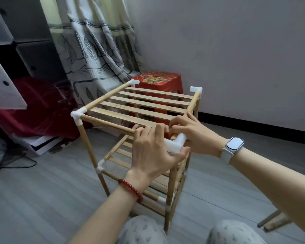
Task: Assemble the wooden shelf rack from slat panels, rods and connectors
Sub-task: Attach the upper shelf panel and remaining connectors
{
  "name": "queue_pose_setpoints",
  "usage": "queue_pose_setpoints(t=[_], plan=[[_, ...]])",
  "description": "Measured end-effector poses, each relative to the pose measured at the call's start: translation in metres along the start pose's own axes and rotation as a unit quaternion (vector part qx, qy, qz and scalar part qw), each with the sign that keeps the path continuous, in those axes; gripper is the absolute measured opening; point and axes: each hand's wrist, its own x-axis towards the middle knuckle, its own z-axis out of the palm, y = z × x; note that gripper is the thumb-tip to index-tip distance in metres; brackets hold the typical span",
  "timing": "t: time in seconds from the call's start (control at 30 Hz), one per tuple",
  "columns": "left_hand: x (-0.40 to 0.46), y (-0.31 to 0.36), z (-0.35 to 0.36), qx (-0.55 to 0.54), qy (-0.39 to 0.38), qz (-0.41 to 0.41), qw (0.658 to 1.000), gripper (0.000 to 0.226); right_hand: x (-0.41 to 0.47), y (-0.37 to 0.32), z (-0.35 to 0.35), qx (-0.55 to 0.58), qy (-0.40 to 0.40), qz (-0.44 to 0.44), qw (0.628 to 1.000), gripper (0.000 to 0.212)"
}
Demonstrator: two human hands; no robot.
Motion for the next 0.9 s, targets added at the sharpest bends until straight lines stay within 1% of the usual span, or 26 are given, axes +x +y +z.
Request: queue_pose_setpoints(t=[0.1,0.17,0.27,0.33,0.4,0.5,0.57,0.63,0.7,0.77,0.83,0.9], plan=[[-0.005,-0.005,0.005,-0.058,0.040,0.016,0.997,0.059,0.004,-0.004,-0.002,-0.007,-0.021,-0.019,1.000,0.022],[-0.006,-0.009,0.007,-0.090,0.069,0.040,0.993,0.055,0.007,-0.005,-0.005,-0.011,-0.021,-0.026,0.999,0.019],[-0.008,-0.020,0.008,-0.119,0.103,0.064,0.985,0.052,0.011,-0.007,-0.006,-0.015,-0.022,-0.032,0.999,0.018],[-0.009,-0.030,0.007,-0.138,0.118,0.065,0.981,0.051,0.015,-0.012,-0.004,-0.024,-0.030,-0.037,0.999,0.017],[-0.011,-0.040,0.005,-0.168,0.116,0.063,0.977,0.049,0.019,-0.018,-0.003,-0.018,-0.039,-0.045,0.998,0.020],[-0.016,-0.056,0.001,-0.196,0.088,0.059,0.975,0.045,0.027,-0.023,-0.002,-0.015,-0.047,-0.066,0.997,0.028],[-0.018,-0.064,-0.004,-0.199,0.065,0.033,0.977,0.042,0.033,-0.028,-0.001,-0.013,-0.054,-0.089,0.994,0.033],[-0.020,-0.071,-0.009,-0.202,0.049,0.000,0.978,0.041,0.038,-0.033,-0.002,0.022,-0.068,-0.100,0.992,0.036],[-0.023,-0.078,-0.011,-0.197,0.049,-0.006,0.979,0.050,0.041,-0.038,-0.004,0.094,-0.100,-0.096,0.986,0.044],[-0.026,-0.082,-0.014,-0.211,0.038,-0.009,0.977,0.067,0.041,-0.041,-0.006,0.149,-0.124,-0.092,0.977,0.053],[-0.027,-0.085,-0.016,-0.223,0.021,-0.015,0.974,0.078,0.042,-0.043,-0.006,0.163,-0.128,-0.086,0.974,0.055],[-0.028,-0.087,-0.017,-0.204,0.016,-0.013,0.979,0.080,0.043,-0.045,-0.005,0.167,-0.133,-0.068,0.975,0.057]])
